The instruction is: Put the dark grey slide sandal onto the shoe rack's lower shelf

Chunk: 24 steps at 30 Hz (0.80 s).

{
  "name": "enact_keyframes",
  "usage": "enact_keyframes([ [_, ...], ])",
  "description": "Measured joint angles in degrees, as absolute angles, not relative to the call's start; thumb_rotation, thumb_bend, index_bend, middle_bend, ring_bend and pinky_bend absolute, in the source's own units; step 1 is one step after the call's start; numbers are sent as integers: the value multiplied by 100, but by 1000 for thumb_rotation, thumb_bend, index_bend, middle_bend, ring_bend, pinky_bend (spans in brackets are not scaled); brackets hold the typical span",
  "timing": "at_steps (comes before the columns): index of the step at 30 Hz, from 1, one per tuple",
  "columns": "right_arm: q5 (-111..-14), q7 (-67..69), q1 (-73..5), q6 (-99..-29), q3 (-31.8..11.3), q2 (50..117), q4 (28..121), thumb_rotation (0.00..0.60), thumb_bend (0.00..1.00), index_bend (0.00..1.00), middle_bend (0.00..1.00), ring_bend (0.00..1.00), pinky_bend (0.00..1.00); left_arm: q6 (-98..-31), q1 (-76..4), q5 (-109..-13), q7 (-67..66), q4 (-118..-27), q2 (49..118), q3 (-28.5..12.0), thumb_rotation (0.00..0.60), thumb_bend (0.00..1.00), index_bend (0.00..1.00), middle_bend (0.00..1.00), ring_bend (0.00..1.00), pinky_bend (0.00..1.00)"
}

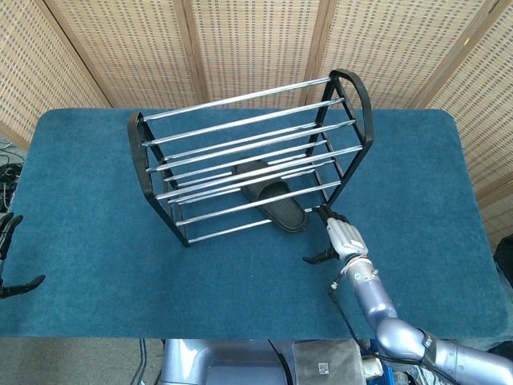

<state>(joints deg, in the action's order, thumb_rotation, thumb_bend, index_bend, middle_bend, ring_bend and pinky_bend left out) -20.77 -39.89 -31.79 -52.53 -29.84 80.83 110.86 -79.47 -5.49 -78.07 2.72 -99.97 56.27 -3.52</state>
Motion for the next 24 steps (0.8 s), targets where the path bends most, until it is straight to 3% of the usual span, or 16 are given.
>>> enact_keyframes([
  [8, -4192, -3166, -2614, -4229, -2494, 7363, 11063, 600, 0, 62, 0, 0, 0, -7942, -564, -7754, 145, -10021, 5677, -362, 600, 165, 0, 0, 0, 0],
  [14, -6663, -2128, -2120, -4210, -2243, 7111, 10758, 600, 0, 62, 0, 0, 0, -7987, -547, -7802, 161, -10024, 5676, -353, 600, 166, 0, 0, 0, 0],
  [18, -8639, -1165, -1866, -4934, -1941, 7069, 10059, 600, 0, 62, 0, 0, 0, -8063, -516, -7880, 184, -10032, 5675, -336, 600, 166, 0, 0, 0, 0],
  [22, -10305, -224, -1570, -6411, -1567, 7124, 8813, 600, 0, 21, 0, 0, 0, -8150, -485, -7979, 213, -10029, 5682, -319, 600, 165, 0, 0, 0, 0],
  [24, -10685, 61, -1415, -7087, -1427, 7172, 8322, 600, 0, 1, 0, 0, 0, -8203, -469, -8038, 225, -10024, 5691, -310, 600, 165, 0, 0, 0, 0],
])
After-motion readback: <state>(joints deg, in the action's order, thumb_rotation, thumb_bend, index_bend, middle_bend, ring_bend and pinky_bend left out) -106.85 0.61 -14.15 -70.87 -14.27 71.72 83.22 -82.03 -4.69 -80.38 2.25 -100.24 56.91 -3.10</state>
